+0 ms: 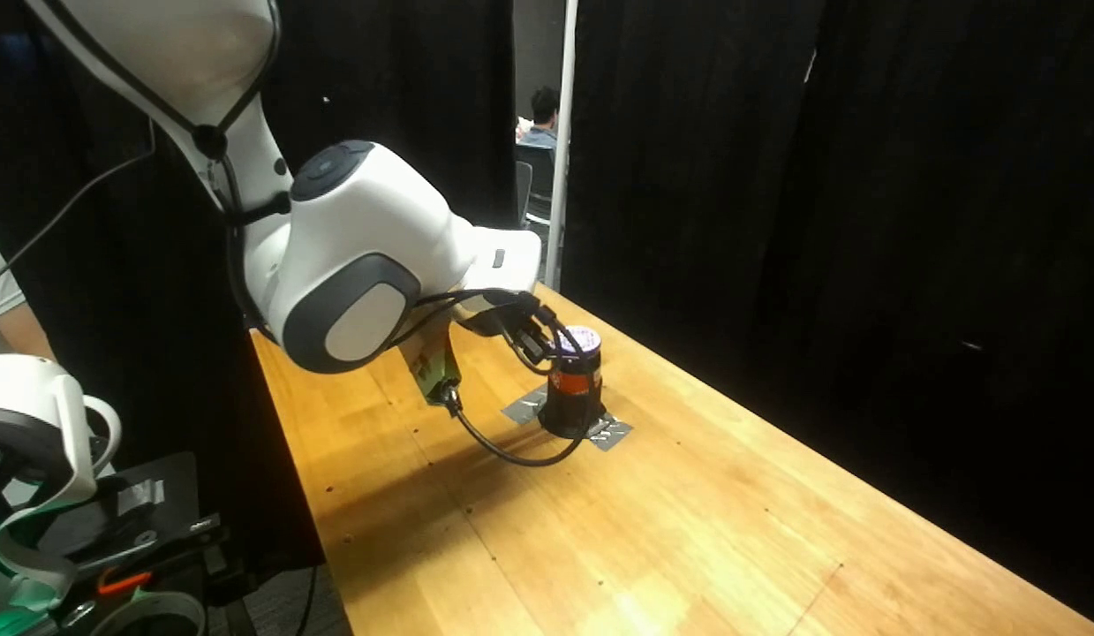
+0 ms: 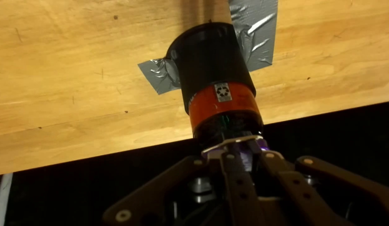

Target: Put the rubber band on the jar.

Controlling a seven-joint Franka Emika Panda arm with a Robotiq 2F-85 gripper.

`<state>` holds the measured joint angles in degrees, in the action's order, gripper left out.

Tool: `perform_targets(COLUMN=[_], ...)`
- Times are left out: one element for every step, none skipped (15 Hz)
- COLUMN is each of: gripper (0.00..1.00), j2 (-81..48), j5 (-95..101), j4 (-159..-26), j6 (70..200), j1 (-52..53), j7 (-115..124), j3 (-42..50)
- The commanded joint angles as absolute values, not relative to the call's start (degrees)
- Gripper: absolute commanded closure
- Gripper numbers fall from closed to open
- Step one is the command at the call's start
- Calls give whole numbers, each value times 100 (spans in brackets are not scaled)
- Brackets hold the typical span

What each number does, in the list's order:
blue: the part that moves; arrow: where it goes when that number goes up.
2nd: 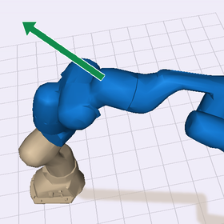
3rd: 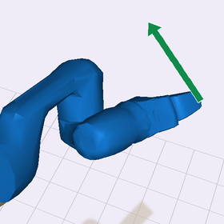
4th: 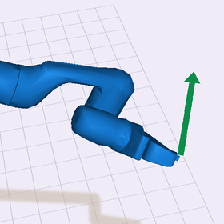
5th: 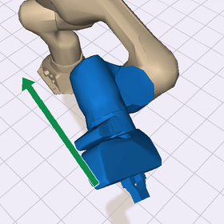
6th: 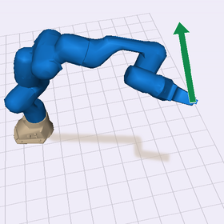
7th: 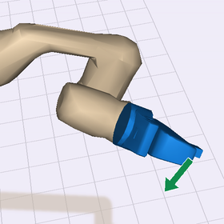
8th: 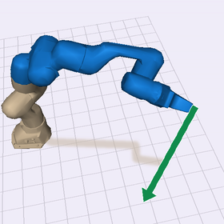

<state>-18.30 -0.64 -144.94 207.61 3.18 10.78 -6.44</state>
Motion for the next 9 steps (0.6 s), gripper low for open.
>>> perform_targets(gripper=[88,87,87,87,87,87,62,62,85], j2=[-1713,-1733,-1761,-1785,-1797,-1797,-1733,-1839,-1843], j5=[-99,-158,-190,-215,-205,-180,-108,-143,-143], j4=[-14846,-14893,-14938,-14984,-15030,-15067,-15107,-14984,-15001], j6=[21684,21923,22157,22389,22583,22713,22563,22406,22392], j1=[214,249,271,280,274,261,217,279,278], j7=[1260,1262,1264,1286,1322,1362,1482,1302,1313], j3=[-767,-736,-717,-713,-721,-729,-757,-697,-698])
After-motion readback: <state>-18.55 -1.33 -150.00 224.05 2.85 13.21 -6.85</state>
